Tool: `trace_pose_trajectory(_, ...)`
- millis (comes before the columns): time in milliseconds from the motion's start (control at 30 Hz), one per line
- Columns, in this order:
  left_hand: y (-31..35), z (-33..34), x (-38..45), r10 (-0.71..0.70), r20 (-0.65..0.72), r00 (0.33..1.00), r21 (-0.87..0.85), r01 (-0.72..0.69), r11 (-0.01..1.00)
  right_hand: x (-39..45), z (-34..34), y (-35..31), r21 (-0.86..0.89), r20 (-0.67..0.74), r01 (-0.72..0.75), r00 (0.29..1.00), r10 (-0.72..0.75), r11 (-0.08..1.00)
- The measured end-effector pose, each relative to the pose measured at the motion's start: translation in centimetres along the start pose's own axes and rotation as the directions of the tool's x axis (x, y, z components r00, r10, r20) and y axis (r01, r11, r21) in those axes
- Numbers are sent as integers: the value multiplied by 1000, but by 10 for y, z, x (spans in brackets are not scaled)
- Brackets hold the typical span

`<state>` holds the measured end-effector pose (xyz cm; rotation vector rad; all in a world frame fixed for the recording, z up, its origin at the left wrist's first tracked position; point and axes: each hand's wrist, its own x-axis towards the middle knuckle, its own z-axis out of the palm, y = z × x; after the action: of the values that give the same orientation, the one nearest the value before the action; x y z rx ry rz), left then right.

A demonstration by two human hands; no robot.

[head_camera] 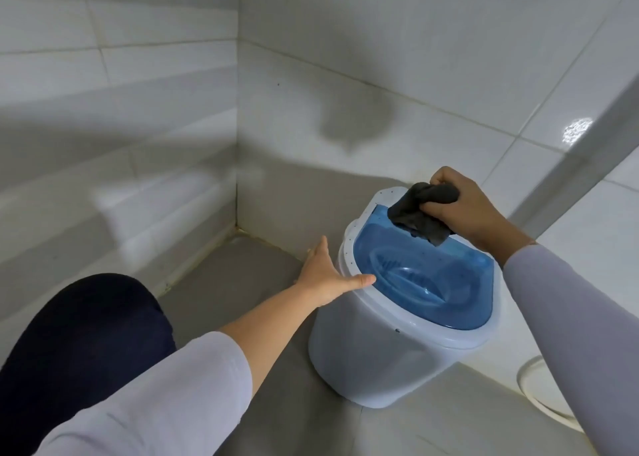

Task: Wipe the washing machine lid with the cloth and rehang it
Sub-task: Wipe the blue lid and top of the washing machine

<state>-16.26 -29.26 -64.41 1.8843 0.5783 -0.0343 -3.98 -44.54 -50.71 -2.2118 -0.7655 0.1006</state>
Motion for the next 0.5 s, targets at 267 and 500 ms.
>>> trace_pose_trajectory(267, -6, 5, 7, -36, 20, 999, -30, 36, 999, 9, 38, -1, -317, 323, 360, 911, -257, 877)
trace_pose_trajectory(500, -10, 3, 13, -2, 66, 998, 24, 0, 1000, 10, 67, 12, -293, 618, 622, 703, -353, 726)
